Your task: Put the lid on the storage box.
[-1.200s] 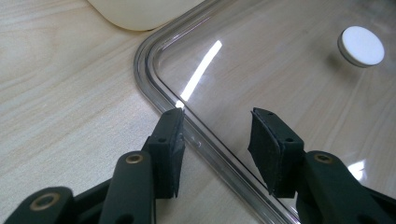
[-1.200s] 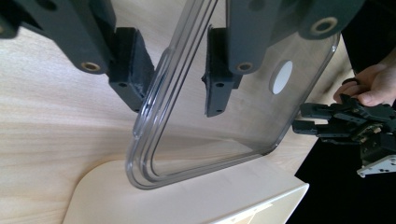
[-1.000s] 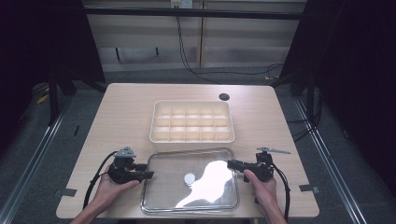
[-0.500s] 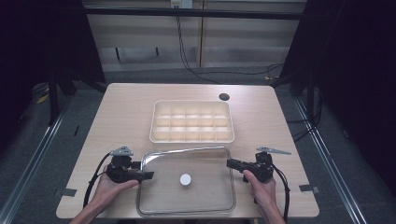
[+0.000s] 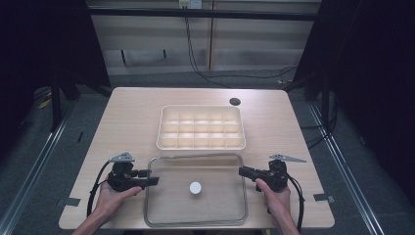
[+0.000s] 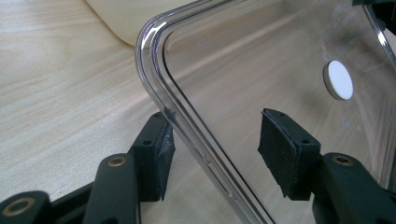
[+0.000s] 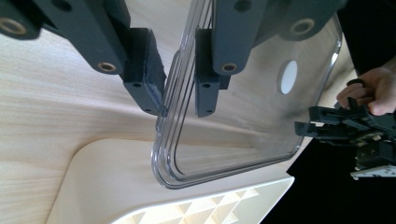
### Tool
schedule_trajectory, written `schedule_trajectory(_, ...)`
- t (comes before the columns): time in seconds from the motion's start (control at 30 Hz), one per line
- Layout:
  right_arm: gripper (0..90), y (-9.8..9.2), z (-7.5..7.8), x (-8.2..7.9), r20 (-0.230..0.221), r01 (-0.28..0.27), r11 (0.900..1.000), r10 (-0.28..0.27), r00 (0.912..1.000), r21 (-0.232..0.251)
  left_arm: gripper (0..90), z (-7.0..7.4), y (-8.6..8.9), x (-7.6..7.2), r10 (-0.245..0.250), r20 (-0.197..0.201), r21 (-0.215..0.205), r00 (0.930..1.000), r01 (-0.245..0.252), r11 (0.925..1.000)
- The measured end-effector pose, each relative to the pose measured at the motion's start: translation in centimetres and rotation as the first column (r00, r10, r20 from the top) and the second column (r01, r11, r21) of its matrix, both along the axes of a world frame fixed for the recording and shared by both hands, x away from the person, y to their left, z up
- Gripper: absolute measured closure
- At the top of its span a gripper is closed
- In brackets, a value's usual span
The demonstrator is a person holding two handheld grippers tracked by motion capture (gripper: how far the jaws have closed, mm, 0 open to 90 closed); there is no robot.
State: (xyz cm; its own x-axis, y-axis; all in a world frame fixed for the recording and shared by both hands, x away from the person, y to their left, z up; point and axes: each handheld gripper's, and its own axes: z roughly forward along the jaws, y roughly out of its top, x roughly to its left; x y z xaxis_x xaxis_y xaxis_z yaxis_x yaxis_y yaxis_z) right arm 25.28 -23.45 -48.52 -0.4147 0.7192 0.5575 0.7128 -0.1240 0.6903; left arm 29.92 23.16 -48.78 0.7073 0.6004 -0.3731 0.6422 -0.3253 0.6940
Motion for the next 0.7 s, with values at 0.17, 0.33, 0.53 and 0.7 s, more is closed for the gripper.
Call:
schedule_trajectory(0.17, 72.7, -0.1, 0.1, 0.0, 0.006, 0.013, 1.000, -0.013, 0.9999, -0.021, 49.9, 0.6, -0.1, -0.1, -0.007, 0.013, -0.020, 0.9999, 0.007, 0.9998)
schedule_trajectory(0.33, 71.5, 0.1, 0.2, -0.1, 0.006, 0.018, 0.999, -0.017, 0.9998, -0.032, 51.4, 1.0, 0.0, -0.2, -0.015, 0.017, -0.030, 0.9997, 0.015, 0.9994)
schedule_trajectory(0.53, 71.0, 0.2, 0.4, -0.1, 0.012, 0.020, 0.999, -0.020, 0.9997, -0.030, 53.1, 1.4, 0.1, -0.4, -0.021, 0.034, -0.040, 0.9992, 0.022, 0.9989)
schedule_trajectory(0.7, 70.4, 0.4, 0.8, -0.1, 0.027, 0.024, 0.998, -0.022, 0.9994, -0.053, 54.7, 1.8, 0.2, -0.4, -0.020, 0.042, -0.044, 0.9989, 0.022, 0.9988)
